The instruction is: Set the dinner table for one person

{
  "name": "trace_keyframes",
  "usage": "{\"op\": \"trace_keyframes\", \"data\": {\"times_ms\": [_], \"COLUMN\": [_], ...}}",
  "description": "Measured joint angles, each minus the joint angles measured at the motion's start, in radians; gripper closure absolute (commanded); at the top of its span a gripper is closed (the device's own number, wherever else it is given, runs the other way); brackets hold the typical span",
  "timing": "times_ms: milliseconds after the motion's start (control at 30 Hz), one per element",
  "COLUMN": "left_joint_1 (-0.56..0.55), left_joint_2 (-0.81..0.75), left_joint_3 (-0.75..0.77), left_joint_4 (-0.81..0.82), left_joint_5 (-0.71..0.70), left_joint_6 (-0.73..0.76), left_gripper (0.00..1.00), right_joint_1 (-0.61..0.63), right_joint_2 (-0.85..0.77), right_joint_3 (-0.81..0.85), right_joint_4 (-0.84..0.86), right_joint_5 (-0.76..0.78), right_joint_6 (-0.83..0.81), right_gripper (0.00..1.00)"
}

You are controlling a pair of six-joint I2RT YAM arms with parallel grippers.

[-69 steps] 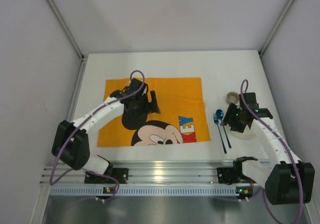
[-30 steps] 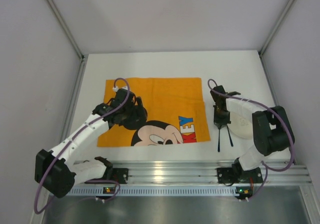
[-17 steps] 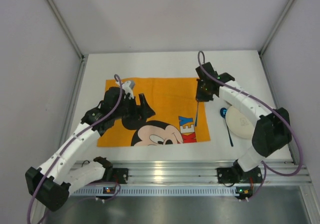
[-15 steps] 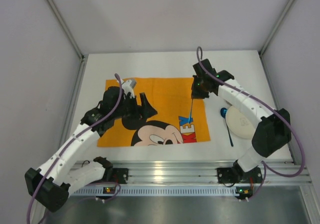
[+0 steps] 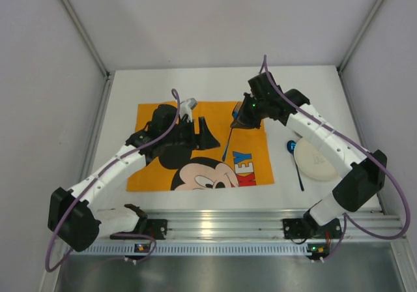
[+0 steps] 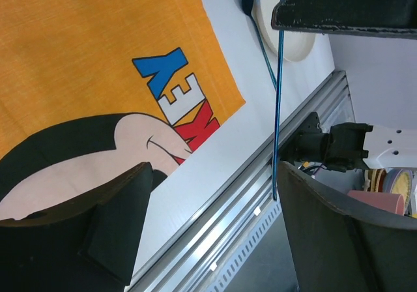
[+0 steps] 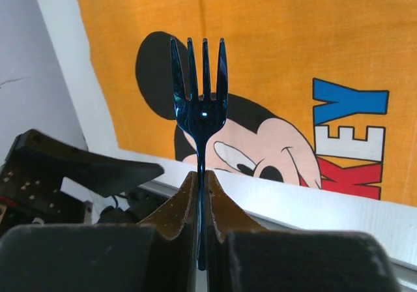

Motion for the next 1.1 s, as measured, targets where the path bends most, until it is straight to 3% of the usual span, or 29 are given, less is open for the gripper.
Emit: {"op": "trace_keyframes", "data": {"times_ms": [300,433,1100], "left_joint_1": [-0.077,-0.102,-0.123], "left_joint_2": [0.101,0.108,0.134], "left_joint_3": [0.053,0.066,0.076], "left_joint_4": [0.092,0.114,0.198], "left_joint_5": [0.039,0.045,0.113], "left_joint_6": [-0.021,-0.027,-0.089], "left_gripper": [0.25,0.39,0.45], "right_joint_1": [0.013,0.013,0.016], "right_joint_2": [-0.057,-0.060,-0.081], "right_joint_3": [-0.001,-0.002,-0.060], "right_joint_4": [-0.004,-0.007,-0.002], "right_joint_5": [-0.031,-0.032,-0.026], "right_joint_6": [0.051,0.051,0.075], "right_gripper": [1.00,1.00,1.00]}}
